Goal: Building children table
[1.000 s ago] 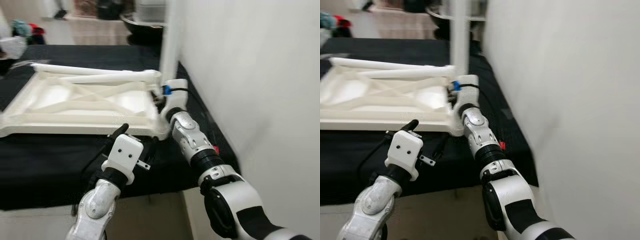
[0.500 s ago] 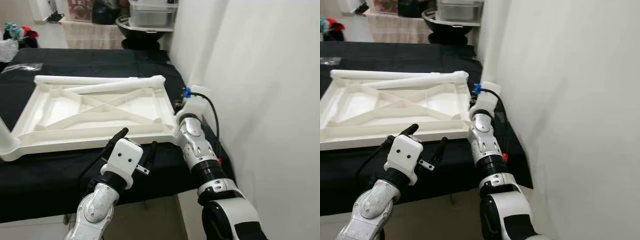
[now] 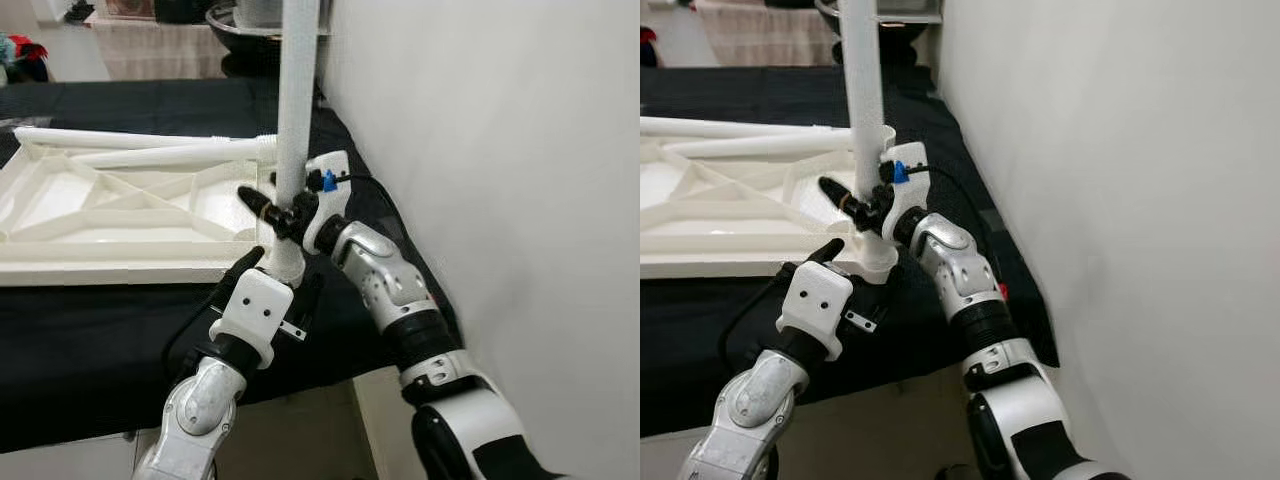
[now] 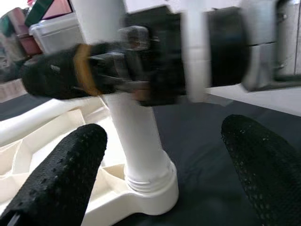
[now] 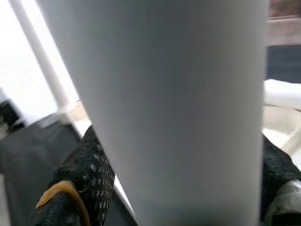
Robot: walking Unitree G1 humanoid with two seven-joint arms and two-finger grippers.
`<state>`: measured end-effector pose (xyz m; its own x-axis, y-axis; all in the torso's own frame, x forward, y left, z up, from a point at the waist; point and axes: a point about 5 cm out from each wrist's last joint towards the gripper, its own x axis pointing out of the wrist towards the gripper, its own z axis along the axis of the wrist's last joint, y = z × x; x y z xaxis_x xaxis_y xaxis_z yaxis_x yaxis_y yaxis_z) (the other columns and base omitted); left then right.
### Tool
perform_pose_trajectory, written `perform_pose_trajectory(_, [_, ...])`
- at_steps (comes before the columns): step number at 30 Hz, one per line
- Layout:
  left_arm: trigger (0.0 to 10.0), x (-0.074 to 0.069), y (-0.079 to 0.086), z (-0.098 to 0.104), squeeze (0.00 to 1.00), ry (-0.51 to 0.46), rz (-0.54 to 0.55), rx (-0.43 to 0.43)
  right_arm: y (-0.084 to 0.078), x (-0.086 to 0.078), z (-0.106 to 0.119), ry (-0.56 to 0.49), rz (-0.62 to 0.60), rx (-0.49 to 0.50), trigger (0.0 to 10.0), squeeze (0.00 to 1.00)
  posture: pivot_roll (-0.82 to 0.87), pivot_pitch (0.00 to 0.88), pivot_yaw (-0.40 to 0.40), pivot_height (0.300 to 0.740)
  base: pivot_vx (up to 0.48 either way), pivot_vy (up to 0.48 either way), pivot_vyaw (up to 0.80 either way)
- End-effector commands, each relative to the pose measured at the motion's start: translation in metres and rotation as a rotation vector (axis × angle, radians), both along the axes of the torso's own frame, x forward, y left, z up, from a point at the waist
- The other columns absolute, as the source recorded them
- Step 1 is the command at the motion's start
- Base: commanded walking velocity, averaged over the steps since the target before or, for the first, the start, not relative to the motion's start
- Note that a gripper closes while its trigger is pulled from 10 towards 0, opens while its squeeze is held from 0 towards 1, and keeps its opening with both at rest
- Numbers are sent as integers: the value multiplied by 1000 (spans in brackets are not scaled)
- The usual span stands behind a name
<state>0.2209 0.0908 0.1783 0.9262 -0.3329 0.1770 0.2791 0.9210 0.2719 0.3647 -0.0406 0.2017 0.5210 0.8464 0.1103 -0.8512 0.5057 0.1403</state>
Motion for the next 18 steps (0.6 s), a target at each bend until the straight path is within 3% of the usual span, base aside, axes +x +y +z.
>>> perform_pose_trajectory(1, [10000, -1, -3, 0, 0, -5, -14, 5, 1, 0, 1, -24, 35, -9, 10000, 0, 79, 25, -114, 740, 0, 0, 0])
perform_pose_trajectory(7, [10000, -1, -2, 0, 0, -6, -15, 6, -1, -1, 2, -22, 64, -10, 10000, 0, 80, 27, -115, 740, 0, 0, 0])
perform_pose_trajectory(8, [10000, -1, -2, 0, 0, -6, -14, 6, 3, 1, -6, -3, 42, -27, 0, 0, 87, 29, -112, 740, 0, 0, 0])
perform_pose_trajectory(12, [10000, -1, -1, 0, 0, -5, -10, 9, 9, 6, -19, 21, -103, -70, 0, 0, 90, 31, -114, 740, 0, 0, 0])
perform_pose_trajectory(13, [10000, -1, -1, 0, 0, -4, -8, 10, 9, 10, -24, 36, -230, -94, 0, 0, 89, 31, -114, 740, 0, 0, 0])
perform_pose_trajectory(16, [10000, -1, 0, 0, 0, -4, -7, 10, 7, 12, -27, 44, -307, -105, 0, 0, 89, 33, -113, 740, 0, 0, 0])
perform_pose_trajectory(18, [10000, -1, 0, -1, 0, -3, -6, 12, -9, 19, -33, 106, -573, -95, 0, 0, 84, 32, -111, 740, 0, 0, 0])
